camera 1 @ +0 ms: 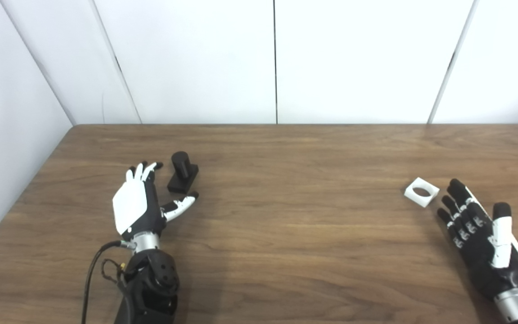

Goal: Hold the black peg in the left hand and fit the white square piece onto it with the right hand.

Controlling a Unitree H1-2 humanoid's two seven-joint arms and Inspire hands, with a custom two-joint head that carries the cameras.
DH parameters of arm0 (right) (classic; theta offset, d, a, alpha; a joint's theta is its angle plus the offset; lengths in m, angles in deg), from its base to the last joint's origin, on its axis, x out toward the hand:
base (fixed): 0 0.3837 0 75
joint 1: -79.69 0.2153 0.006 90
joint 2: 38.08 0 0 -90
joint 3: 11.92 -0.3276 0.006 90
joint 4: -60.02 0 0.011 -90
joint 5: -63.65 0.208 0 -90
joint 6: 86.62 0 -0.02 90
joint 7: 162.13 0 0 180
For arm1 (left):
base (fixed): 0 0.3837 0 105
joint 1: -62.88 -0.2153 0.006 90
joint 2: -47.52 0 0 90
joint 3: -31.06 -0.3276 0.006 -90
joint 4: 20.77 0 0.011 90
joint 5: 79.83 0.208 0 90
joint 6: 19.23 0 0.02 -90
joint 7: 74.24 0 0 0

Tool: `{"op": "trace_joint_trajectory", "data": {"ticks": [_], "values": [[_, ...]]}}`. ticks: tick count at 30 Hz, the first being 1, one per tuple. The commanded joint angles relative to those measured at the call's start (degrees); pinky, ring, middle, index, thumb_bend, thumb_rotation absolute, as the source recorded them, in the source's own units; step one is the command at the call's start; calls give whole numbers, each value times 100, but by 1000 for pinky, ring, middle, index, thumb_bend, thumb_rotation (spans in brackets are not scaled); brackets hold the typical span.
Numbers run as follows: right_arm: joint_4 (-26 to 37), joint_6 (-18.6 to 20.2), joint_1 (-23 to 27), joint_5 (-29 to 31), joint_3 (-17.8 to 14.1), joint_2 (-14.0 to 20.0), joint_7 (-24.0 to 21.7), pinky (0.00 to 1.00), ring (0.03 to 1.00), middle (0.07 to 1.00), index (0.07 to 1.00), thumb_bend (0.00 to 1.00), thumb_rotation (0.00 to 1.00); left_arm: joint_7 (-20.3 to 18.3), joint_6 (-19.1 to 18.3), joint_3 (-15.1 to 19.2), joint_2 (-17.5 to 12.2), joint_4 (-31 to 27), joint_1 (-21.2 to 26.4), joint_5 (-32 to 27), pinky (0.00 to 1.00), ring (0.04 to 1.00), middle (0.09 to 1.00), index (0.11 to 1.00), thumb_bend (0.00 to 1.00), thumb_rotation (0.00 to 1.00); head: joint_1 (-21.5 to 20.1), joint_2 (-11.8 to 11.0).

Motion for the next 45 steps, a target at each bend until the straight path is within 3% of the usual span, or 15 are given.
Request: {"op": "trace_joint_trajectory", "data": {"ticks": [1, 15, 45], "values": [[91, -83, 33, 17, -17, 59, -21, 972, 1000, 1000, 957, 704, 1000, 257, 36, -37, -195, 34, 334, 164, 978, 998, 951, 795, 762, 370, 5, 7], [120, -50, 17, 5, -17, 60, 15, 966, 1000, 999, 953, 701, 1000, 310, -34, -242, -381, 597, 686, 81, 986, 1000, 951, 751, 766, 425, -11, 13], [178, -37, -113, -16, -28, 79, 19, 983, 1000, 1000, 962, 718, 1000, 499, -146, -707, -644, 1811, 1563, 76, 1000, 992, 943, 726, 777, 411, -93, 15]]}}
